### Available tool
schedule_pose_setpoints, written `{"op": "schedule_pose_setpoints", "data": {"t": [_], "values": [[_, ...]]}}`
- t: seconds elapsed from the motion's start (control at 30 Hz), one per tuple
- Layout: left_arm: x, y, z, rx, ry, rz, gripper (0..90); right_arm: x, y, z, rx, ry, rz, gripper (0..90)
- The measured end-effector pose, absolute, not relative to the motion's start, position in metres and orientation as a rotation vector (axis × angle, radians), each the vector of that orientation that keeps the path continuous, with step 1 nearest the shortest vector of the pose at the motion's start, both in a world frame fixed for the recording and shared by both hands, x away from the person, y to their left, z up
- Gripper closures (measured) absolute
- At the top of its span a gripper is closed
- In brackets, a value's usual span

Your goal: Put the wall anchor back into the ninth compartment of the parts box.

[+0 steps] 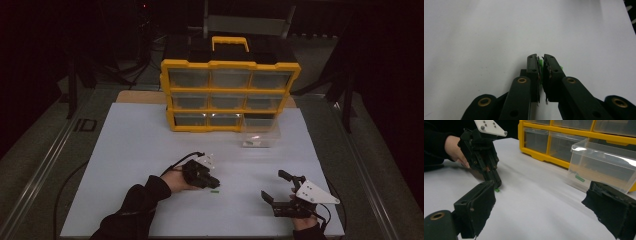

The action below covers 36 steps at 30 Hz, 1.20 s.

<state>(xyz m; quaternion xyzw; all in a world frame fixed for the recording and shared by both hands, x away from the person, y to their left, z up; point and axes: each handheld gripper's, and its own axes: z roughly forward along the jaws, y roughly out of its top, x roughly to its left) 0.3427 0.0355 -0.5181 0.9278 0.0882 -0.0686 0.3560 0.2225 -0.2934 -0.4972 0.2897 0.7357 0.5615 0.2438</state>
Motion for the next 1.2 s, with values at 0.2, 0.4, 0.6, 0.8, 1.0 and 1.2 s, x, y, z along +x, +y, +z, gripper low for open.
{"op": "schedule_pose_setpoints", "data": {"t": [0.2, 0.4, 0.6, 0.8, 1.0, 1.2], "values": [[0.346, 0.035, -0.512, 2.400, 0.245, -0.149, 85.3, 0.222, -0.294, -0.497, 0.792, 2.008, 1.536, 8.2], [0.353, 0.036, -0.492, 2.381, 0.217, -0.176, 85.5, 0.222, -0.294, -0.497, 0.792, 2.000, 1.540, 8.2], [0.360, 0.034, -0.466, 2.370, 0.195, -0.156, 85.4, 0.222, -0.295, -0.496, 0.794, 1.991, 1.545, 8.2], [0.365, 0.028, -0.444, 2.382, 0.166, -0.150, 85.5, 0.222, -0.295, -0.496, 0.796, 1.989, 1.548, 8.2], [0.370, 0.023, -0.425, 2.380, 0.139, -0.132, 85.4, 0.222, -0.296, -0.496, 0.793, 1.989, 1.548, 8.2], [0.374, 0.020, -0.412, 2.384, 0.124, -0.127, 85.5, 0.222, -0.295, -0.496, 0.790, 1.998, 1.548, 8.2]]}}
